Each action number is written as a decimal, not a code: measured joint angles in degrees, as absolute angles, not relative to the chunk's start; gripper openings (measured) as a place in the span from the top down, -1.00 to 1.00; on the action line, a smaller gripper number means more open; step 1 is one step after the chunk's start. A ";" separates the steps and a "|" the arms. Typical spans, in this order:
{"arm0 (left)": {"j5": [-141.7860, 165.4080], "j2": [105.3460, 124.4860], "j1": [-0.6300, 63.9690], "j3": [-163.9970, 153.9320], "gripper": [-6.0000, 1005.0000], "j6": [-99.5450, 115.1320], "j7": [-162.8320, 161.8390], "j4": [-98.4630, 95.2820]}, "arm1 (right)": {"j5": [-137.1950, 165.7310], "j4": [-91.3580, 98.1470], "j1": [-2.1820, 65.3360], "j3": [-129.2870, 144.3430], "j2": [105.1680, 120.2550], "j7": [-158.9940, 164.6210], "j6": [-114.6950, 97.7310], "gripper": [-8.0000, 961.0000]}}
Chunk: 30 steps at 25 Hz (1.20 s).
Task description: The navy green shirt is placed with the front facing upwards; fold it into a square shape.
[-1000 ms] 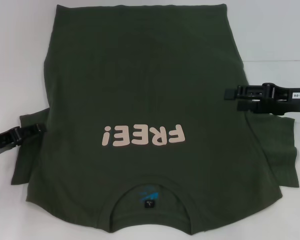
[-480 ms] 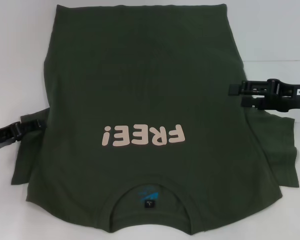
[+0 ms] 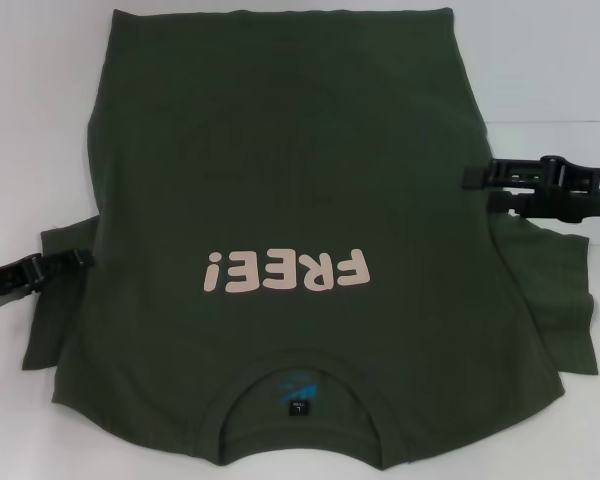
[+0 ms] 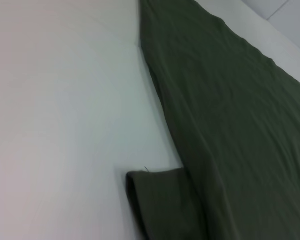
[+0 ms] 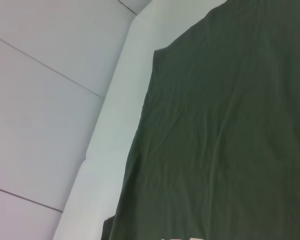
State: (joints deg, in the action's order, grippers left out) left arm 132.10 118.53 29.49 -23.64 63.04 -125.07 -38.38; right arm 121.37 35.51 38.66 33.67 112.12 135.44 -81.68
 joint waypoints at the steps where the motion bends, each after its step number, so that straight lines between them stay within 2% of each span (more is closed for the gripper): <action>1: 132.10 118.54 29.56 -23.81 -0.70 63.04 -125.07 -38.33 | 121.38 35.51 38.67 33.41 112.09 135.44 -81.72 -0.68; 8: 134.80 118.44 30.42 -24.75 -0.69 61.24 -127.50 -38.60 | 121.37 35.51 38.67 32.67 111.98 135.44 -81.84 -0.68; 12: 135.45 119.18 30.06 -25.76 -0.62 60.84 -127.78 -40.58 | 121.37 35.51 38.58 32.65 111.97 135.44 -81.72 -0.68; 23: 135.44 119.60 29.75 -26.98 0.24 60.75 -127.32 -42.64 | 121.37 35.51 38.46 30.82 111.66 135.59 -81.88 -0.68; 30: 135.42 119.64 29.56 -28.33 0.65 61.17 -125.81 -43.54 | 121.37 35.51 38.49 30.43 111.46 135.99 -81.88 -0.68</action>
